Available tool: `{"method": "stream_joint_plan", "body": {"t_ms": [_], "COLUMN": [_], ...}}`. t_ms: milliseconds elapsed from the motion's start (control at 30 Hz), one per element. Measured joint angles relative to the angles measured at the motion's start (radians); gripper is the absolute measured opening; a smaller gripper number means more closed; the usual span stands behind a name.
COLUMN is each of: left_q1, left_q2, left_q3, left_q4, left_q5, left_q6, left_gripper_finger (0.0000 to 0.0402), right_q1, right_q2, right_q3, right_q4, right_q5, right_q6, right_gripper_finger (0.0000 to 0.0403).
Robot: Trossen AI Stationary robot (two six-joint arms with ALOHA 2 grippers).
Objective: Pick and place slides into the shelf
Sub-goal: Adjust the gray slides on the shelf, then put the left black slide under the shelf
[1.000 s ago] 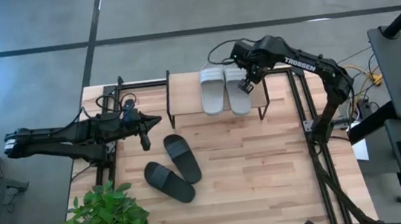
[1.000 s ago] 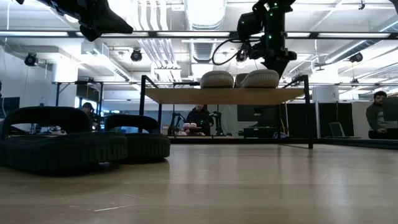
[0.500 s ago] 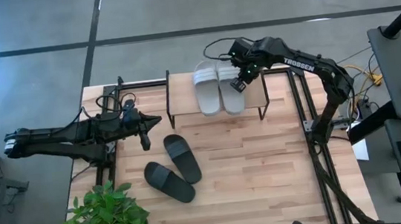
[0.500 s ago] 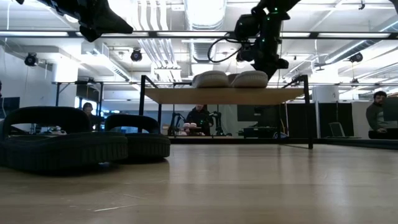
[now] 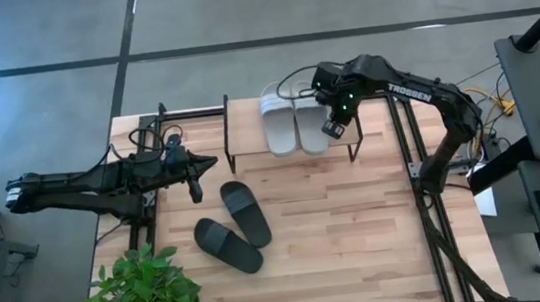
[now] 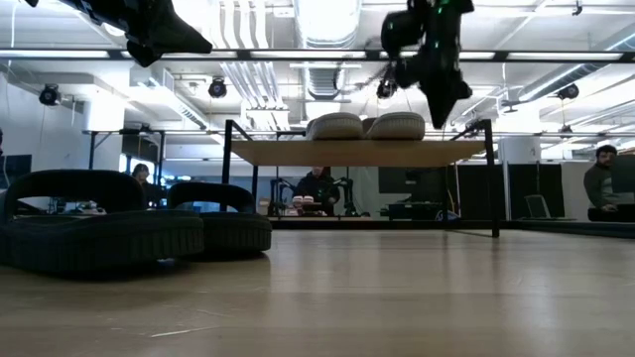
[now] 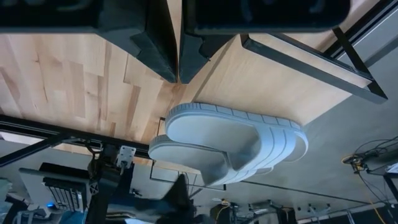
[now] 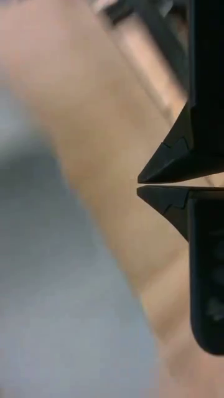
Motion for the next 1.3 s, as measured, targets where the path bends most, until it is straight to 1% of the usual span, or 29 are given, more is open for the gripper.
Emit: {"method": "stream_joint_plan", "body": {"t_ms": [67, 100, 167, 233, 267, 367, 433, 500, 633, 767, 867, 967, 1067, 1200, 1300], "left_q1": [0.000, 0.000, 0.000, 0.000, 0.000, 0.000, -0.001, 0.000, 0.001, 0.001, 0.000, -0.007, -0.034, -0.091, -0.146], "left_q2": [0.000, 0.000, 0.000, 0.000, 0.000, 0.011, 0.039, 0.089, 0.211, 0.351, 0.445, 0.535, 0.618, 0.711, 0.778], "left_q3": [0.000, 0.000, 0.000, 0.001, 0.007, 0.041, 0.088, 0.165, 0.370, 0.552, 0.655, 0.719, 0.752, 0.766, 0.786], "left_q4": [0.000, 0.000, 0.001, 0.007, 0.006, -0.014, -0.096, -0.210, -0.433, -0.598, -0.692, -0.779, -0.833, -0.841, -0.840], "left_q5": [0.000, 0.000, 0.000, 0.014, 0.046, 0.176, 0.228, 0.242, 0.244, 0.239, 0.223, 0.201, 0.179, 0.156, 0.132], "left_q6": [-0.001, 0.000, -0.003, -0.043, -0.070, -0.123, -0.172, -0.220, -0.285, -0.286, -0.286, -0.336, -0.412, -0.536, -0.643], "left_gripper_finger": [0.0002, 0.0002, 0.0002, 0.0002, 0.0002, 0.0002, 0.0002, 0.0001, 0.0001, 0.0001, 0.0001, 0.0001, 0.0000, 0.0000, 0.0000], "right_q1": [0.050, 0.081, 0.146, 0.206, 0.236, 0.317, 0.359, 0.391, 0.425, 0.465, 0.517, 0.584, 0.658, 0.764, 0.848], "right_q2": [-0.019, -0.026, -0.036, -0.044, -0.045, -0.050, -0.058, -0.072, -0.104, -0.153, -0.195, -0.244, -0.299, -0.367, -0.415], "right_q3": [0.000, 0.000, 0.000, 0.000, 0.000, -0.001, -0.002, -0.002, -0.002, -0.002, -0.002, -0.003, -0.019, -0.038, -0.044], "right_q4": [0.009, 0.012, 0.024, 0.032, 0.036, 0.052, 0.069, 0.099, 0.144, 0.146, 0.147, 0.147, 0.141, 0.121, 0.111], "right_q5": [-0.063, -0.077, -0.081, -0.076, -0.057, 0.045, 0.088, 0.113, 0.147, 0.257, 0.328, 0.388, 0.441, 0.551, 0.607], "right_q6": [-0.007, -0.007, -0.006, -0.003, 0.004, 0.030, 0.053, 0.101, 0.222, 0.350, 0.390, 0.421, 0.444, 0.473, 0.475], "right_gripper_finger": [0.0009, 0.0009, 0.0009, 0.0009, 0.0009, 0.0009, 0.0009, 0.0009, 0.0009, 0.0009, 0.0009, 0.0009, 0.0009, 0.0009, 0.0009]}}
